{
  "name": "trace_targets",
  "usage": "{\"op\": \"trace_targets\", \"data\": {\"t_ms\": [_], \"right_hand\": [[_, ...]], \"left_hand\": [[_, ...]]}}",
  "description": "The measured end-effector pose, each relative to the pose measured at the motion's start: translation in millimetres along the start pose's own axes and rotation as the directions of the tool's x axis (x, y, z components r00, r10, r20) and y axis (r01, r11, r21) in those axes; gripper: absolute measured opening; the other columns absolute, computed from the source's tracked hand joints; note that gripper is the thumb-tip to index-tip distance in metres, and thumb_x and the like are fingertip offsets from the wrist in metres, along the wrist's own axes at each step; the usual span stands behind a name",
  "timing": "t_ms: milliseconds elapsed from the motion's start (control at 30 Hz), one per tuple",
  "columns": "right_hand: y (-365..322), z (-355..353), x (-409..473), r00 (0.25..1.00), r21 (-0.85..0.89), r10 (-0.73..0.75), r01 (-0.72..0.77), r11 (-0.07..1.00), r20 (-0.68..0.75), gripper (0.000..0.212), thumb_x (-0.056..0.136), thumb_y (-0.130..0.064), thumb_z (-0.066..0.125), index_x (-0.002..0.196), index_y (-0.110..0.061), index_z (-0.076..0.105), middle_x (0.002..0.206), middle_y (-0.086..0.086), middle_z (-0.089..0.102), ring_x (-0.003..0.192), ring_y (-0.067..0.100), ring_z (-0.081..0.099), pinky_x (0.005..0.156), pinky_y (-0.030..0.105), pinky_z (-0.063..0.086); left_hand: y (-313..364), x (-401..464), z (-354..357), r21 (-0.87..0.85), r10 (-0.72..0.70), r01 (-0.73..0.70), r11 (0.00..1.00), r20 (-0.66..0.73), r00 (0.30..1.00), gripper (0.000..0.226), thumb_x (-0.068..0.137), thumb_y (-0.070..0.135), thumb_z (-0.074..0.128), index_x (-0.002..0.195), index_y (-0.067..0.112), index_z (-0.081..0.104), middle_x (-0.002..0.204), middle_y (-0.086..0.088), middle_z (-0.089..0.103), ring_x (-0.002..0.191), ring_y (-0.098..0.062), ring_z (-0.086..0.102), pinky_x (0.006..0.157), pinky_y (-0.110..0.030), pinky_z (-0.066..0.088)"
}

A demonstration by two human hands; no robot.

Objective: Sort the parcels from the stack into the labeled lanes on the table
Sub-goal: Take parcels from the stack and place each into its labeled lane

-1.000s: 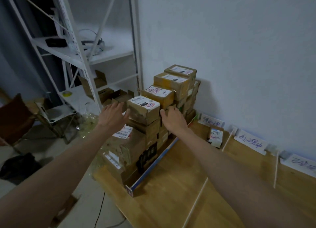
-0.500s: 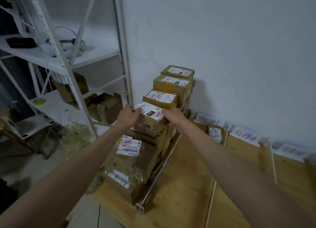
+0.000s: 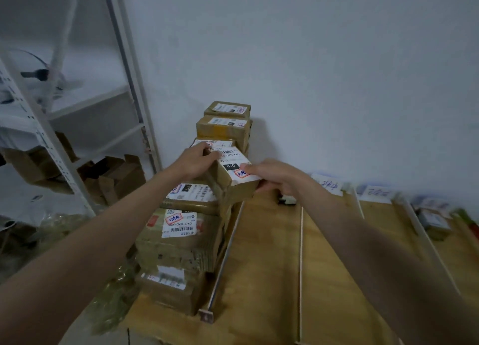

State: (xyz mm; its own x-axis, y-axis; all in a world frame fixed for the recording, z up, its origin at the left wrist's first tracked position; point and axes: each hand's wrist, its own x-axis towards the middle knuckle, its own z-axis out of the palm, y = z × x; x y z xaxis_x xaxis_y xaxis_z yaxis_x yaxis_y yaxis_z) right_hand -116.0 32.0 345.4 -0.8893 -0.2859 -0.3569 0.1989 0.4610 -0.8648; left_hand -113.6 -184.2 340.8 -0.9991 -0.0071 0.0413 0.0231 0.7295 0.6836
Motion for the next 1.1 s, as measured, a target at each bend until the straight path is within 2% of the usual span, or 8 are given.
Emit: {"op": "trace_targets", "data": {"t_ms": [133, 300, 433, 500, 567, 700, 967, 1100], "right_hand": [[30.9, -24.2, -36.2, 0.991, 0.039, 0.049, -0.045, 0.998, -0.124, 0.027, 0.094, -0.042, 0.065, 0.108, -0.018, 0.066, 0.092, -0.006, 0.075, 0.083, 0.006, 0.07, 0.07, 0.024, 0.06], [91.8, -49.4, -77.8, 0.924, 0.106, 0.175, -0.147, 0.983, -0.341, 0.039, 0.092, -0.038, 0.067, 0.115, -0.006, 0.065, 0.094, 0.001, 0.072, 0.078, 0.013, 0.069, 0.062, 0.025, 0.06], [145.3, -65.0, -106.7, 0.829, 0.202, 0.274, -0.198, 0.959, -0.488, 0.045, 0.094, -0.037, 0.065, 0.12, -0.002, 0.056, 0.115, 0.011, 0.067, 0.093, 0.022, 0.068, 0.076, 0.035, 0.06], [168.3, -73.1, -119.4, 0.79, 0.237, 0.304, -0.205, 0.95, -0.532, 0.041, 0.096, -0.034, 0.061, 0.118, 0.0, 0.058, 0.115, 0.014, 0.067, 0.091, 0.023, 0.065, 0.08, 0.038, 0.058], [187.2, -82.2, -129.5, 0.755, 0.255, 0.325, -0.213, 0.943, -0.57, 0.031, 0.097, -0.031, 0.06, 0.11, -0.003, 0.061, 0.109, 0.014, 0.068, 0.087, 0.022, 0.065, 0.082, 0.039, 0.057], [219.5, -104.8, -135.4, 0.705, 0.289, 0.366, -0.233, 0.929, -0.607, 0.033, 0.098, -0.031, 0.059, 0.113, -0.002, 0.064, 0.086, 0.003, 0.066, 0.077, 0.017, 0.062, 0.078, 0.036, 0.055], [278.3, -161.7, -67.5, 0.695, 0.224, 0.348, -0.266, 0.938, -0.629, 0.047, 0.1, -0.037, 0.053, 0.113, 0.006, 0.067, 0.113, 0.021, 0.069, 0.107, 0.035, 0.065, 0.096, 0.048, 0.052], [307.1, -193.1, -9.5, 0.718, 0.198, 0.358, -0.3, 0.933, -0.597, 0.05, 0.1, -0.04, 0.05, 0.119, 0.004, 0.065, 0.118, 0.022, 0.066, 0.11, 0.035, 0.062, 0.097, 0.048, 0.05]], "left_hand": [[20.4, -5.6, 30.0, 0.041, 0.108, -0.111, 0.993, 0.065, 0.992, 0.042, 0.102, 0.049, 0.036, 0.128, 0.02, 0.052, 0.125, -0.001, 0.058, 0.1, -0.014, 0.051, 0.078, -0.026, 0.037], [40.8, -23.5, 80.7, 0.355, 0.28, -0.317, 0.88, 0.151, 0.948, 0.039, 0.103, 0.045, 0.033, 0.116, 0.016, 0.056, 0.118, -0.007, 0.061, 0.102, -0.023, 0.057, 0.082, -0.035, 0.044], [57.3, -30.2, 130.2, 0.535, 0.272, -0.366, 0.761, 0.249, 0.93, 0.051, 0.102, 0.048, 0.031, 0.129, 0.01, 0.052, 0.128, -0.015, 0.056, 0.114, -0.031, 0.054, 0.095, -0.04, 0.043], [63.6, -31.5, 155.2, 0.573, 0.287, -0.389, 0.721, 0.265, 0.921, 0.053, 0.101, 0.049, 0.032, 0.13, 0.009, 0.052, 0.13, -0.014, 0.056, 0.117, -0.031, 0.054, 0.101, -0.041, 0.038], [67.2, -31.0, 177.6, 0.6, 0.291, -0.388, 0.7, 0.256, 0.922, 0.055, 0.1, 0.051, 0.032, 0.127, 0.009, 0.055, 0.129, -0.013, 0.057, 0.117, -0.03, 0.054, 0.103, -0.042, 0.037], [72.8, -23.0, 214.7, 0.613, 0.256, -0.363, 0.702, 0.259, 0.932, 0.058, 0.099, 0.051, 0.03, 0.13, 0.008, 0.052, 0.131, -0.015, 0.055, 0.122, -0.032, 0.05, 0.11, -0.046, 0.03], [76.3, 28.9, 281.4, 0.559, 0.288, -0.387, 0.733, 0.26, 0.922, 0.051, 0.101, 0.045, 0.03, 0.13, 0.008, 0.05, 0.131, -0.012, 0.053, 0.12, -0.028, 0.05, 0.109, -0.041, 0.032], [74.1, 68.3, 315.5, 0.558, 0.258, -0.354, 0.751, 0.246, 0.934, 0.049, 0.101, 0.044, 0.033, 0.132, 0.01, 0.049, 0.132, -0.011, 0.053, 0.12, -0.026, 0.051, 0.109, -0.04, 0.033]]}}
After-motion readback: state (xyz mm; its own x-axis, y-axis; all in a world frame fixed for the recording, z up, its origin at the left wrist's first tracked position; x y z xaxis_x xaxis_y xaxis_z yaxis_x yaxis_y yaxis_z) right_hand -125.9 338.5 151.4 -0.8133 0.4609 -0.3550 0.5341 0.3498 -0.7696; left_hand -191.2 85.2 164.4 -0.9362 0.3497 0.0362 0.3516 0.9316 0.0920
